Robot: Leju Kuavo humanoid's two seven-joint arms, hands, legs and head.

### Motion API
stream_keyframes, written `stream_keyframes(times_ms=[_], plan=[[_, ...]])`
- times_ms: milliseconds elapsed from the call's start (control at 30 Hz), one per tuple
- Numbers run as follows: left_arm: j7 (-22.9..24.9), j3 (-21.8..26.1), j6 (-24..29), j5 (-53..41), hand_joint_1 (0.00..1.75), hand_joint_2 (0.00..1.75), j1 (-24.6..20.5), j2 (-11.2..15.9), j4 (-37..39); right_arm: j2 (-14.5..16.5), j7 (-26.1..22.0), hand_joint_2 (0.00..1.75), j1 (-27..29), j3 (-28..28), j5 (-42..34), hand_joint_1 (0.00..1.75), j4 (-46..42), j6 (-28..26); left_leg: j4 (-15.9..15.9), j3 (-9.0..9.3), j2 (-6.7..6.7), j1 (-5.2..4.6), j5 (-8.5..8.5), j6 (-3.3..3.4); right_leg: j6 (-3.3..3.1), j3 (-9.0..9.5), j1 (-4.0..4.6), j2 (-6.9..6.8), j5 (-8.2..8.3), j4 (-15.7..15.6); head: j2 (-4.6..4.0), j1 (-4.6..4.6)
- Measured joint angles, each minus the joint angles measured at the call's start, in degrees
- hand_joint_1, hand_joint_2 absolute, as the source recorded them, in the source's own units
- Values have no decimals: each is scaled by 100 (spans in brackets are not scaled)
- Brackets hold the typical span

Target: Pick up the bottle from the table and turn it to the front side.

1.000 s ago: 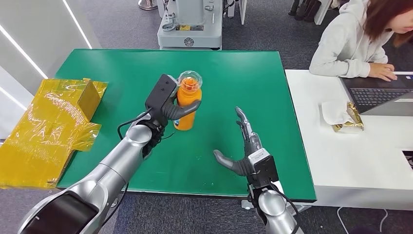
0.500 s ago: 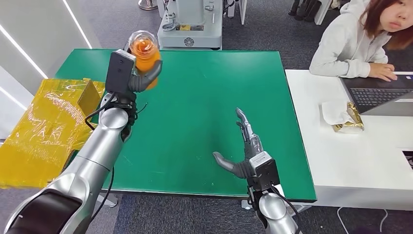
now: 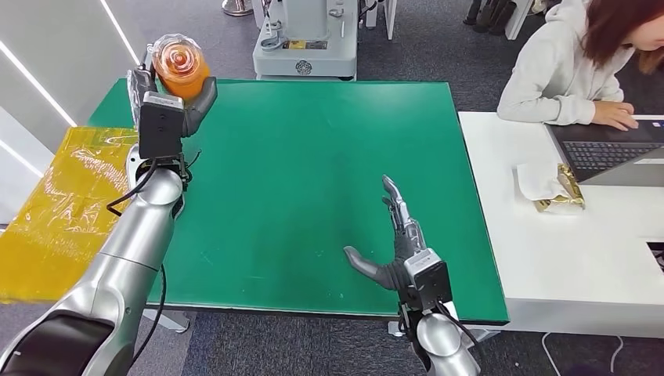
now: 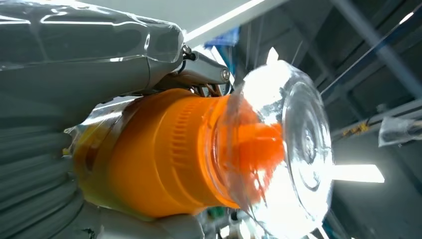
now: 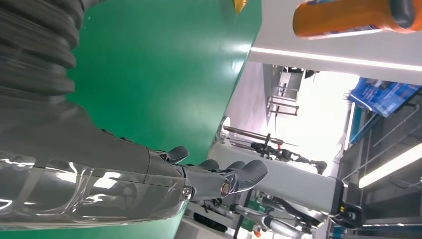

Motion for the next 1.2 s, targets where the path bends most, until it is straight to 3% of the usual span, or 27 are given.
stream_keyframes(times_ms=[267, 500, 833, 1200], plan=[[442, 69, 881, -1838, 175, 175, 223, 473, -172, -142, -32, 175, 237, 11, -51, 0, -633, -164, 0, 1, -3, 1, 0, -1, -2, -2, 0, -2, -5, -1, 0, 0], [1063, 429, 1070, -4907, 175, 175, 238, 554, -172, -267, -9, 175, 590, -18, 111, 0, -1337, -329, 0, 1, 4, -3, -3, -2, -2, -2, -1, 4, -5, -2, 0, 1], [1805, 756, 1075, -6495, 175, 175, 191, 560, -148, -351, 68, 175, 643, -40, 71, 0, -1628, -297, 0, 1, 3, 0, -2, -3, -3, -3, 0, 4, -5, -1, 0, 0], [2684, 796, 1041, -7132, 175, 175, 30, 565, 334, -359, 114, 175, 696, -149, 101, 0, -1829, -185, 0, 2, 3, 0, -3, -3, -3, -3, 0, 5, -5, -2, 0, 0]])
